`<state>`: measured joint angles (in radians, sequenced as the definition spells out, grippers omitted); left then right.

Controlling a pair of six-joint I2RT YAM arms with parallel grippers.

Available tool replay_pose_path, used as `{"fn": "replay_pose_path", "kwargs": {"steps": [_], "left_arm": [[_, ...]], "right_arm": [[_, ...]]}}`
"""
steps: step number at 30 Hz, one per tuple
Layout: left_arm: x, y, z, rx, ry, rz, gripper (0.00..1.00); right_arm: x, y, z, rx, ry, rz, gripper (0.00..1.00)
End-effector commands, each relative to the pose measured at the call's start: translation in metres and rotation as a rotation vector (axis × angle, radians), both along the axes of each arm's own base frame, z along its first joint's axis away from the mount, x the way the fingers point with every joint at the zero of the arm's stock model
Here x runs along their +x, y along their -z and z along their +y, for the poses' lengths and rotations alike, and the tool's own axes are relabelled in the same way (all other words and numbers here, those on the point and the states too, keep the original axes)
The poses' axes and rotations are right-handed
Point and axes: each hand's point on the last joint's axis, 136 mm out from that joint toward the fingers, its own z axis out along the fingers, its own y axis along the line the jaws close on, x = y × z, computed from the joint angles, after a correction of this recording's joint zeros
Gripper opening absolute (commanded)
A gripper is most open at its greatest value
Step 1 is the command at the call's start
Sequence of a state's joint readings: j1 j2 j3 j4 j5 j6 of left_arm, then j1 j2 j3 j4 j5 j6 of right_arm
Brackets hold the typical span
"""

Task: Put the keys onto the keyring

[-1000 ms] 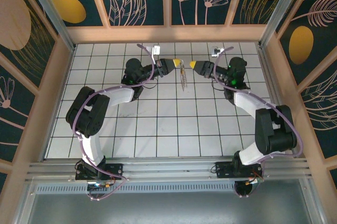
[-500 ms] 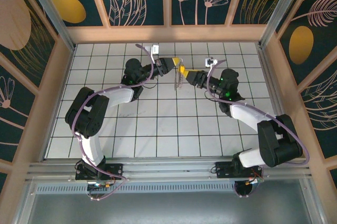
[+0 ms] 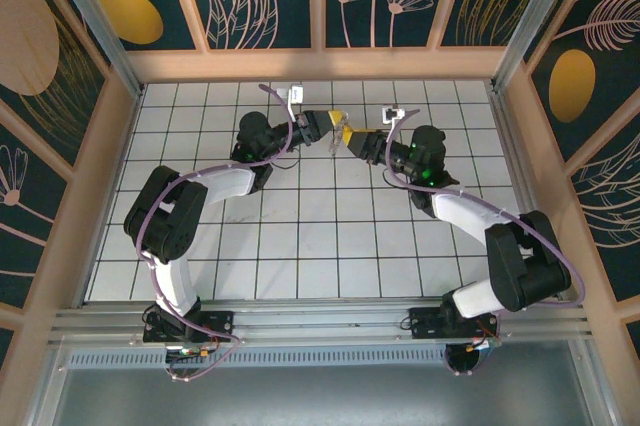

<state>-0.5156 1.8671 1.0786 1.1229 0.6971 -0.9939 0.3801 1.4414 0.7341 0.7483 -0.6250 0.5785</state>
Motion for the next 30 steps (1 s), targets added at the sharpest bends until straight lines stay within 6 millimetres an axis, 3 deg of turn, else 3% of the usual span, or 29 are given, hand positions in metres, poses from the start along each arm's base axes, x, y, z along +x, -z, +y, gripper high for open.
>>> {"fn": "replay_pose_path", "kwargs": {"steps": [1, 8, 21, 30], "left_arm": [[-0.013, -0.033, 0.004, -0.055, 0.006, -0.080, 0.00], [-0.014, -0.033, 0.004, -0.053, 0.005, -0.086, 0.00], [-0.014, -0.032, 0.005, -0.059, -0.001, -0.091, 0.00], [-0.016, -0.032, 0.005, -0.064, 0.004, -0.090, 0.00]], "right_arm": [[0.002, -0.010, 0.006, -0.003, -0.015, -0.036, 0.30], [-0.006, -0.010, 0.009, -0.014, -0.048, -0.044, 0.00], [-0.019, -0.012, 0.034, -0.044, -0.118, -0.059, 0.00], [-0.015, -0.009, 0.034, -0.056, -0.104, -0.048, 0.00]]}}
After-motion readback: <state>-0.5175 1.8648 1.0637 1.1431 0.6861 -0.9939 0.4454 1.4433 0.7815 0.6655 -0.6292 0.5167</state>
